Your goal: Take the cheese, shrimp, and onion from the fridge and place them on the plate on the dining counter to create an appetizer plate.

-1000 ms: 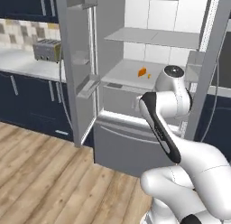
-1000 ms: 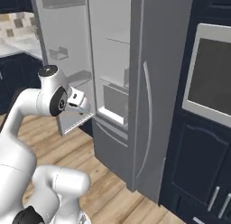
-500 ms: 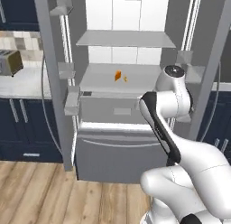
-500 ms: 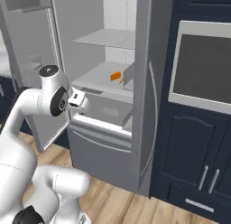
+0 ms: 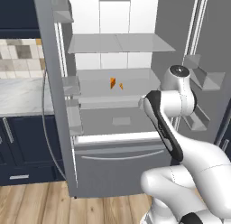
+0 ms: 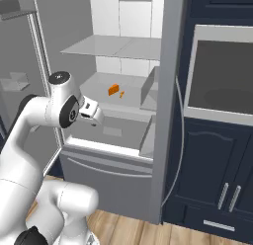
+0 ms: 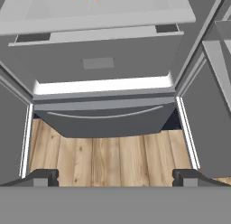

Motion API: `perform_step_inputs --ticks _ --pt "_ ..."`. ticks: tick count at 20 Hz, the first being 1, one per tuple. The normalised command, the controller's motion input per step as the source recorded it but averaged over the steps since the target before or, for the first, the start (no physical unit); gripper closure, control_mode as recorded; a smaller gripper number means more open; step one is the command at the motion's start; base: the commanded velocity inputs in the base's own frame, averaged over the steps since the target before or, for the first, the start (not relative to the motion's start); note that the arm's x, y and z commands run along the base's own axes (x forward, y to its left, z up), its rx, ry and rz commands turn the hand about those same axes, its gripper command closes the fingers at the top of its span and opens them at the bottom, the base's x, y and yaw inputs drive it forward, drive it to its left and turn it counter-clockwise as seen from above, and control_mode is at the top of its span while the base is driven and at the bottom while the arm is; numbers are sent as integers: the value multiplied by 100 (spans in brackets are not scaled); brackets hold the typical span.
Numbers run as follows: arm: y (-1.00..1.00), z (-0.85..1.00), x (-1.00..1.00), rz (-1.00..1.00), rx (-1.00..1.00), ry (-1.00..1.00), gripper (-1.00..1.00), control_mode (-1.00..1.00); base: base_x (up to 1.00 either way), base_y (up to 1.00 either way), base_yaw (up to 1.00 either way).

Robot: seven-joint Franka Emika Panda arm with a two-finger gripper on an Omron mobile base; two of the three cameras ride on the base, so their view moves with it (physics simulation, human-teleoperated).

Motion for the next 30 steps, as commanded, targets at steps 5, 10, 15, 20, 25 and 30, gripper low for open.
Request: perform_step_inputs --ticks 5,10,15,20,25,30 --pt "0 0 0 0 0 0 -100 100 73 42 -15" --pt "0 0 0 0 0 0 -100 100 83 25 -15" --pt "0 0 0 0 0 0 -100 100 56 25 -12" --pt "28 -5 0 -6 0 -3 -100 -100 5 5 -2" --pt "47 -5 34 -7 0 -2 -100 -100 0 0 0" --pt "51 -19 74 -8 0 0 -100 -100 0 0 0"
